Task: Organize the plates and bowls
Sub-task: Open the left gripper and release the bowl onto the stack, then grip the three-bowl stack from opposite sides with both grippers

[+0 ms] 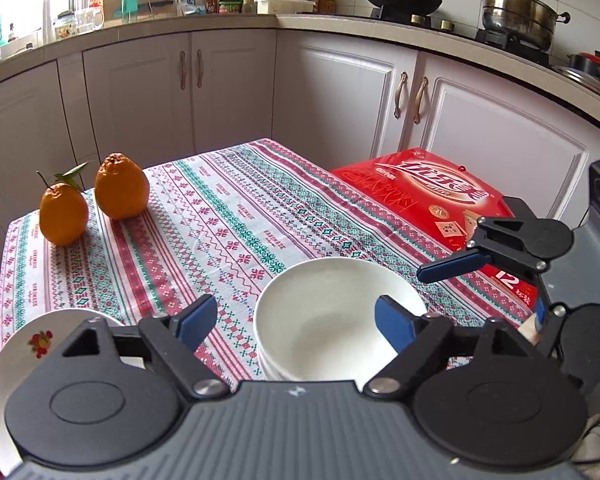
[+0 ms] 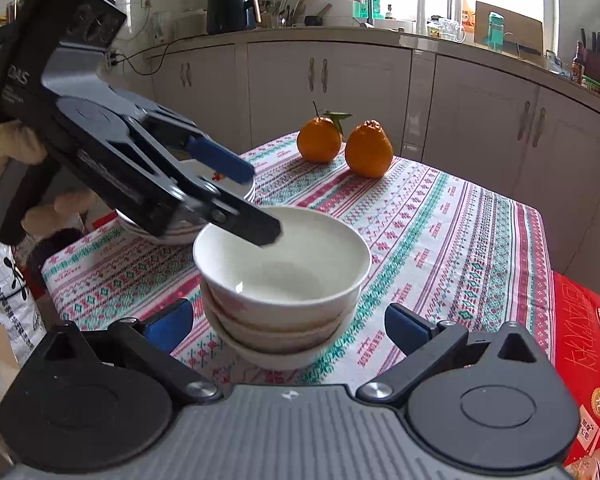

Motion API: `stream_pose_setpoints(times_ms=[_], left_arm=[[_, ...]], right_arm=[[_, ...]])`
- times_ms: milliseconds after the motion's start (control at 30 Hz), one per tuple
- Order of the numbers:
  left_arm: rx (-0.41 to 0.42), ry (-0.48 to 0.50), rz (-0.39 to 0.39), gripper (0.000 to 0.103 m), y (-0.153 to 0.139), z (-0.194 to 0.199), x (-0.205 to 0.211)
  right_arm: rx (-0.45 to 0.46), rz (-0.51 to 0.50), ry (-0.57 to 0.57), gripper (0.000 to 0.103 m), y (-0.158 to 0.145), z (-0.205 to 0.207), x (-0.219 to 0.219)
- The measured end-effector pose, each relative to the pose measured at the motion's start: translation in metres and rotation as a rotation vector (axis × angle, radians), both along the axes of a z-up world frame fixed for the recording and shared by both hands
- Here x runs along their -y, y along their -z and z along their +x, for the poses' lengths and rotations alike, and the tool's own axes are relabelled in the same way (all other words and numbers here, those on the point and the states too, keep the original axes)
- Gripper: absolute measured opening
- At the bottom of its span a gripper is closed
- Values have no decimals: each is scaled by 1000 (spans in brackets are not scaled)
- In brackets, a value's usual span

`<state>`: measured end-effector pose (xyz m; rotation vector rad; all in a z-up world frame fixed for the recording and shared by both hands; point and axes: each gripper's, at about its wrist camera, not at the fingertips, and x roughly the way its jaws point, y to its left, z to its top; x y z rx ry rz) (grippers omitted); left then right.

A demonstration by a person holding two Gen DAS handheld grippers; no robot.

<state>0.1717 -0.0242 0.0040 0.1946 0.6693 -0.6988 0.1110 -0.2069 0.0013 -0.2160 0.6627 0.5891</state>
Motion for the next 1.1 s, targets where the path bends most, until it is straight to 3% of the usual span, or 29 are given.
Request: stream_pose_setpoints(times_ms=[200,433,533,833,1100], left_arm=[[16,11,16,94,1,-25,-19],[-37,50,81,94,30,-39,-22],[-77,76,90,94,44,-36,-19],[-72,169,159,94,72,-29,-1],[-84,234,172,94,79,-11,0]], right_arm=[[-21,-53,-34,103,8,-4,2],[-54,-144,-62,103,21,0,-4],[-70,-164,-59,103,26,5,-5],[-120,-196,-67,103,37,23,-2],[-111,-226,-206,103,35,39,-1]])
